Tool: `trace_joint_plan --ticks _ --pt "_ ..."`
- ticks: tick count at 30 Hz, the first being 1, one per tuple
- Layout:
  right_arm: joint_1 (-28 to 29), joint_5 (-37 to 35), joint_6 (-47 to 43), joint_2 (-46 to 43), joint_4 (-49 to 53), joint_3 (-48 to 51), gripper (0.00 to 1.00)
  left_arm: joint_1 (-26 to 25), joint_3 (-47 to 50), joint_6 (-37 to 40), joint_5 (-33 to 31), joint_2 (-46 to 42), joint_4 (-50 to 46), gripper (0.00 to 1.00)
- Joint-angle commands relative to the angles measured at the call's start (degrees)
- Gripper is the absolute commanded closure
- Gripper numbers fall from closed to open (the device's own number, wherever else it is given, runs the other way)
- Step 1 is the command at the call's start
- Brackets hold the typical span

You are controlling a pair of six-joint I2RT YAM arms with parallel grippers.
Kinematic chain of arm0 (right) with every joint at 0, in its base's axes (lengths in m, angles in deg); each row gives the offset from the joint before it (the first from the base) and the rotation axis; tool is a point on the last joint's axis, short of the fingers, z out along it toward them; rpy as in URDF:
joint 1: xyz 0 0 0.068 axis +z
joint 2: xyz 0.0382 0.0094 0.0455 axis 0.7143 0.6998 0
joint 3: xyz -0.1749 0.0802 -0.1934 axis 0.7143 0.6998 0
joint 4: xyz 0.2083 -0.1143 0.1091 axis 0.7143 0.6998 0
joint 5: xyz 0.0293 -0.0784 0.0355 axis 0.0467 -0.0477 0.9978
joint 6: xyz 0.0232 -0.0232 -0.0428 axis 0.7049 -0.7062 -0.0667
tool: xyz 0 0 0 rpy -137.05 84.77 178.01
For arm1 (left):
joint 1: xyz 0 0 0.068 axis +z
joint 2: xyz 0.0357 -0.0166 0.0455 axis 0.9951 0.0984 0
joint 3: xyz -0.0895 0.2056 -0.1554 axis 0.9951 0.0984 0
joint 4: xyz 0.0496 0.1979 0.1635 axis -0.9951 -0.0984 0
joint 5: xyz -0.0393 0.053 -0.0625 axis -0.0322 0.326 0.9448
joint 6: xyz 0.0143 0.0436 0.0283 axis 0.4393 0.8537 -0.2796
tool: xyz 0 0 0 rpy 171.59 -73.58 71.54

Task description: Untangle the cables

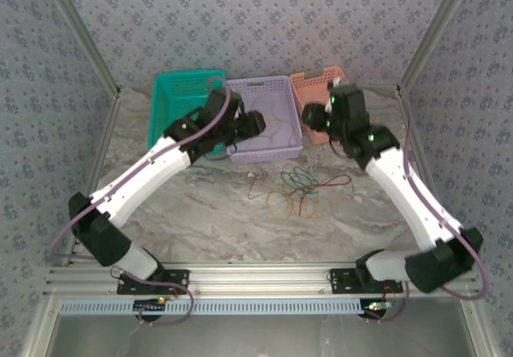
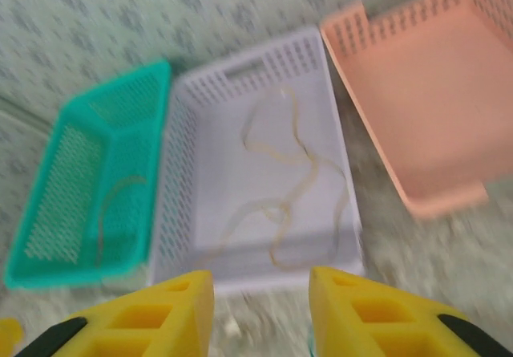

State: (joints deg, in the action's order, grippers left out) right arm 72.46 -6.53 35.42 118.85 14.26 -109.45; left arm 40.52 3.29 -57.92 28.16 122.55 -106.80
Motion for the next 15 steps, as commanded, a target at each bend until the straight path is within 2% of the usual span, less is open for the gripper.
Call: trace_joint_plan --ticks 1,4,8,15 --pt "5.65 -10.07 7.68 -6.07 7.63 12.21 0.63 -4.68 8.11 -1.71 -4.55 -4.24 -2.89 0.45" --pt "9.26 -13.01 12.24 -12.26 9.71 21.47 0.61 -8.45 19.27 -6.03 -4.19 -7.58 2.36 0.46" --pt "10.12 -15.43 15.56 -17.05 14.06 28.45 0.54 -13.08 29.4 -10.56 -4.52 -8.51 9.29 0.46" --pt "9.76 -14.41 16.13 -18.16 14.31 33.77 0.51 -17.31 30.71 -12.24 -5.65 -4.25 12.16 0.48"
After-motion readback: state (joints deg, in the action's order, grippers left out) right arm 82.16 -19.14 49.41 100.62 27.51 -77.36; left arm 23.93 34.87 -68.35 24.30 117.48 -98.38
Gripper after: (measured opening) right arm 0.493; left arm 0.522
